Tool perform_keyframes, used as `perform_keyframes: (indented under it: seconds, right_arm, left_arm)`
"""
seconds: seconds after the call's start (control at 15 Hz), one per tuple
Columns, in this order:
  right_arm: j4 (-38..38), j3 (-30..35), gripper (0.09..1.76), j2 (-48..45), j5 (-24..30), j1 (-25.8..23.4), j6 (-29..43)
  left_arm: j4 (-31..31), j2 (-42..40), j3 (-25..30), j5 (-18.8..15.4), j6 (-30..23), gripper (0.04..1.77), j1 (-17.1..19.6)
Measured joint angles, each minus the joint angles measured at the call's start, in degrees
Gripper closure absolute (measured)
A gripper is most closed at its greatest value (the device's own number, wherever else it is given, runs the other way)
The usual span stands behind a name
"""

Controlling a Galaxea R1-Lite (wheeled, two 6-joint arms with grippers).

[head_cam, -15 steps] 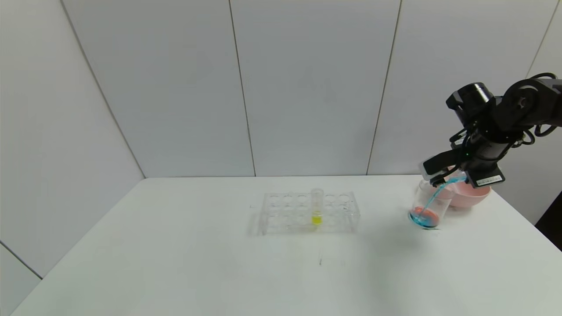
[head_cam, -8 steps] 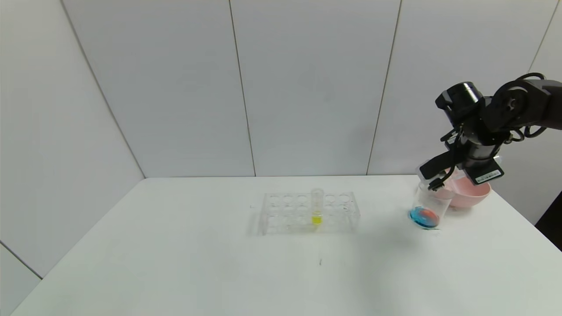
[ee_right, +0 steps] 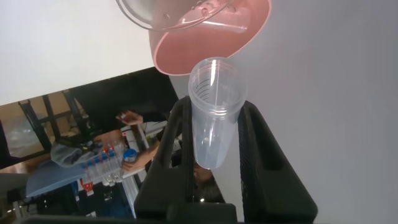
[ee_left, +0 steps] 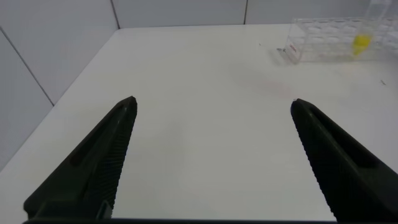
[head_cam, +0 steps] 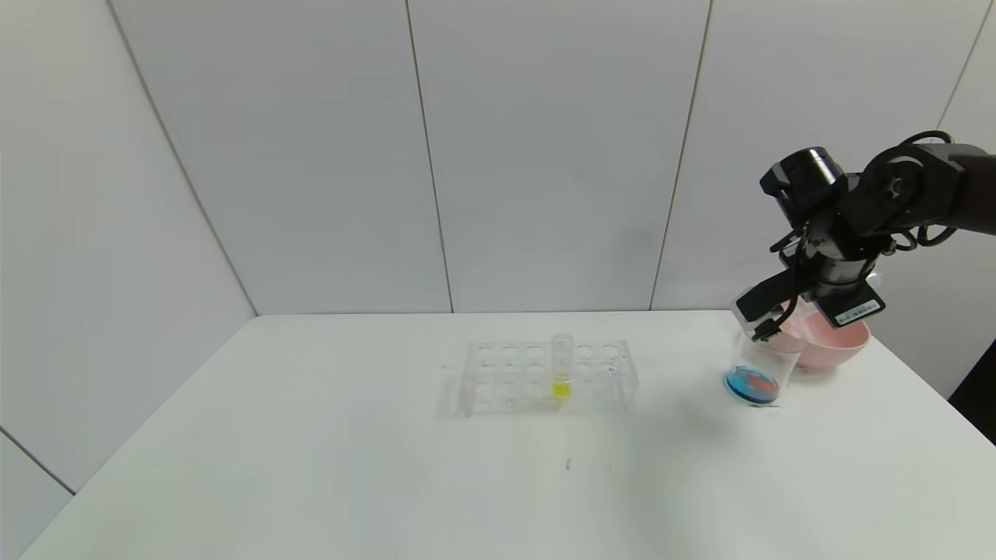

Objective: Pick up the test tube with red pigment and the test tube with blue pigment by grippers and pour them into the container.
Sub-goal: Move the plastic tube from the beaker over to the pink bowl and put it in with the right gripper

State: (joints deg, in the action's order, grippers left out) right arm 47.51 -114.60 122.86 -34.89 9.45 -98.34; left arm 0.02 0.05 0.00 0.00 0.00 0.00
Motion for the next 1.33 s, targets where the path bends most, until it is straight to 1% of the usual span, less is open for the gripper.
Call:
perform_keyframes:
  seconds: [0.4,0.47,0.53,0.67,0.87,1.07,1.2,1.33]
  right_arm:
    - [0.3,0.0,1.36,-0.7,0.9,-0.2,0.5]
    - [0.4,0.0,1.36,-1.0,2.4,-0.4,1.0]
    - [0.5,0.1,1.36,-1.5,5.1,-0.7,2.1]
    - [1.0,0.7,1.36,-2.4,14.1,-1.8,7.5]
    - [4.9,1.2,1.36,-4.0,29.0,-4.6,15.9]
    - [9.1,1.8,1.36,-6.1,45.5,-7.4,24.9]
    - [10.9,3.5,1.36,-8.0,55.4,-9.4,31.7]
    - [11.1,6.9,1.36,-10.4,61.8,-11.0,39.1]
  left_arm:
    - [0.0,0.0,0.0,0.0,0.0,0.05,0.0]
    - [0.0,0.0,0.0,0.0,0.0,0.05,0.0]
    - [0.0,0.0,0.0,0.0,0.0,0.05,0.0]
    - [0.0,0.0,0.0,0.0,0.0,0.05,0.0]
    - [0.0,0.0,0.0,0.0,0.0,0.05,0.0]
    - [0.0,0.0,0.0,0.0,0.0,0.05,0.0]
    - [0.0,0.0,0.0,0.0,0.0,0.05,0.0]
    - [0.0,0.0,0.0,0.0,0.0,0.05,0.0]
